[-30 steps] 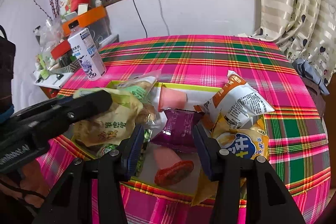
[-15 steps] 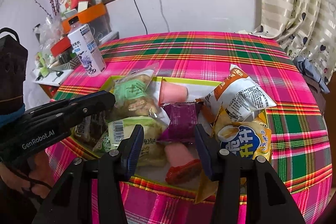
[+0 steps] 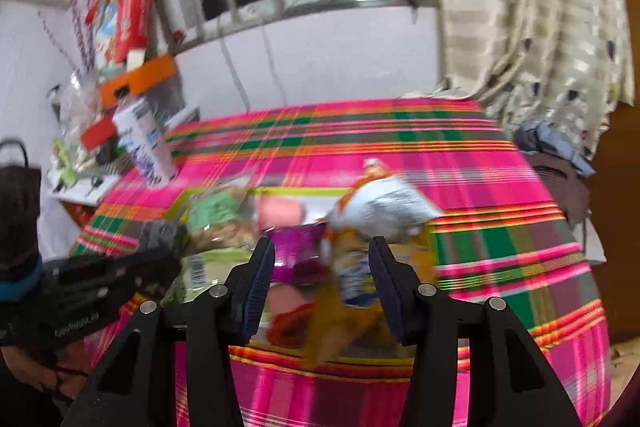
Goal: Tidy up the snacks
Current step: 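Lower both snacks into the box and open both tools, then withdraw both open tools away from the box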
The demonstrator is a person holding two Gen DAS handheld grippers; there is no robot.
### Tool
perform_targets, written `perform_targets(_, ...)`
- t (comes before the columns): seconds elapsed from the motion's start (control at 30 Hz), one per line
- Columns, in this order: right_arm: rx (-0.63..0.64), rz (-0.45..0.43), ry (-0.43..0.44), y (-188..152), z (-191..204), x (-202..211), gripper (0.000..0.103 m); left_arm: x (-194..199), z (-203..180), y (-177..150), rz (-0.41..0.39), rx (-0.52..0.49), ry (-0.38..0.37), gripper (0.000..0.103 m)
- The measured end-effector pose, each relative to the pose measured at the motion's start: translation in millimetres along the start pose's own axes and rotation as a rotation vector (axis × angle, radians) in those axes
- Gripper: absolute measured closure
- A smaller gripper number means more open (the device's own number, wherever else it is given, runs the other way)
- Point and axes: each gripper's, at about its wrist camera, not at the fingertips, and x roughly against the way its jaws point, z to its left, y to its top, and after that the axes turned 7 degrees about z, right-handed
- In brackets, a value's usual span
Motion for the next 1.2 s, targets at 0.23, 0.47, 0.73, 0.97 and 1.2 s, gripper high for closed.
perform_targets(0.23, -0.066, 0.077, -0.027, -11.5, -28.6, -16.3, 0.067, -12.3, -15.6, -9.3, 0.051, -0.042, -0.007, 0.089)
perform_targets(0.47, -0.011, 0.076, 0.015, -6.9, -12.3, -24.6, 0.067, -19.8, -18.4, -5.0, 0.058, -0.035, 0.007, 0.088)
perform_targets(0.73, -0.005, 0.085, 0.040, -11.0, -15.9, -15.4, 0.066, -23.3, -21.9, -3.9, 0.067, -0.039, 0.036, 0.087)
perform_targets(0.97, 0.015, 0.100, 0.045, -22.3, -14.1, -2.9, 0.063, -10.8, -22.3, -12.7, 0.056, -0.034, 0.075, 0.086)
perform_targets(1.2, 0.044, 0.098, 0.043, -33.4, -4.8, 12.4, 0.059, 8.1, -21.6, -24.4, 0.034, -0.004, 0.160, 0.085)
